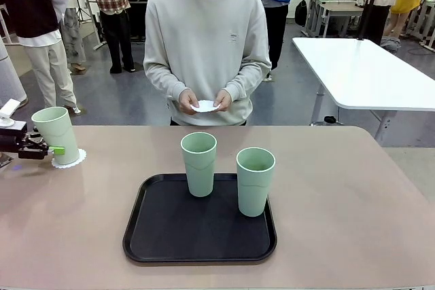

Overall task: Place coasters on the table and set cups on them.
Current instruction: Pick up one Reusable plastic cup and place it on a coaster set by the human.

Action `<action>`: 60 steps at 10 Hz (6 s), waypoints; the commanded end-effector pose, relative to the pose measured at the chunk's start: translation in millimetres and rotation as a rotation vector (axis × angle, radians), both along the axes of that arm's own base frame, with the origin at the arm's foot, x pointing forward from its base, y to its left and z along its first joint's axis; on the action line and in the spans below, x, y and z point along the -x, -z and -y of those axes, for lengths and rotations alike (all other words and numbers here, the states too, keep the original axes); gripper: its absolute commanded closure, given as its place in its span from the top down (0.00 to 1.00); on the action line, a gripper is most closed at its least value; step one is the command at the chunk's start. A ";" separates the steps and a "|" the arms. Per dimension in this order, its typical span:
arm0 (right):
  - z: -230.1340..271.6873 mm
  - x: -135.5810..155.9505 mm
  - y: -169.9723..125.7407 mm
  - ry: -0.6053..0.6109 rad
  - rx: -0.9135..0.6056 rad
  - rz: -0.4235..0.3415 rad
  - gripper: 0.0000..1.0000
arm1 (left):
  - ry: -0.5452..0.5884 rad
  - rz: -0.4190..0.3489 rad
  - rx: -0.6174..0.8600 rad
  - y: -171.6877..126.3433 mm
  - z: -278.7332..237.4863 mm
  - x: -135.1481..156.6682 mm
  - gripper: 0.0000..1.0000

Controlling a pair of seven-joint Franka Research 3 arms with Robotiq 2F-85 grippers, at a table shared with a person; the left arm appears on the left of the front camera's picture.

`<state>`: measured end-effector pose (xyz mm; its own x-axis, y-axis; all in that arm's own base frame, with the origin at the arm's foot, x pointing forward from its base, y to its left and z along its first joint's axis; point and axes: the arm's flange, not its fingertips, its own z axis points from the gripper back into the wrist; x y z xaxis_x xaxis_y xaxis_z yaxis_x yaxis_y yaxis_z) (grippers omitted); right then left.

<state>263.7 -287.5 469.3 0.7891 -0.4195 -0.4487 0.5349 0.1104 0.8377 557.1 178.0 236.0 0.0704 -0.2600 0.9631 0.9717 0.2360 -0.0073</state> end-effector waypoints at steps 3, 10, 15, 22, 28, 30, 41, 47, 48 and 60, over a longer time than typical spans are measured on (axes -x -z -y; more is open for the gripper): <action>0.6 -0.6 -0.3 0.009 0.005 0.006 1.00 | 0.048 0.013 0.001 5.8 -2.8 -3.5 0.83; 0.6 -0.6 -0.3 0.009 0.005 0.006 1.00 | 0.081 -0.031 -0.013 6.6 -3.3 -1.3 1.00; 0.6 -0.6 -0.3 0.009 0.005 0.006 1.00 | 0.092 -0.026 -0.007 3.2 -4.6 -1.6 1.00; 0.6 -0.6 -0.3 0.009 0.005 0.006 1.00 | 0.108 -0.064 -0.030 -0.4 -14.7 -0.3 1.00; 0.6 -0.6 -0.3 0.009 0.005 0.006 1.00 | 0.062 -0.078 -0.013 2.8 -22.2 -13.1 1.00; 0.6 -0.6 -0.3 0.009 0.005 0.006 1.00 | 0.049 -0.086 -0.009 3.2 -26.1 -18.2 1.00; 0.6 -0.6 -0.3 0.009 0.005 0.006 1.00 | 0.033 -0.134 -0.041 1.5 -47.3 -6.8 1.00; 0.6 -0.6 -0.3 0.009 0.005 0.006 1.00 | -0.088 -0.121 -0.215 -35.1 -94.1 21.5 1.00; 0.6 -0.6 -0.3 0.009 0.005 0.006 1.00 | -0.168 -0.120 -0.213 -62.1 -95.6 39.6 1.00; 0.6 -0.6 -0.3 0.009 0.005 0.006 1.00 | -0.562 -0.177 -0.896 -227.7 121.6 164.7 1.00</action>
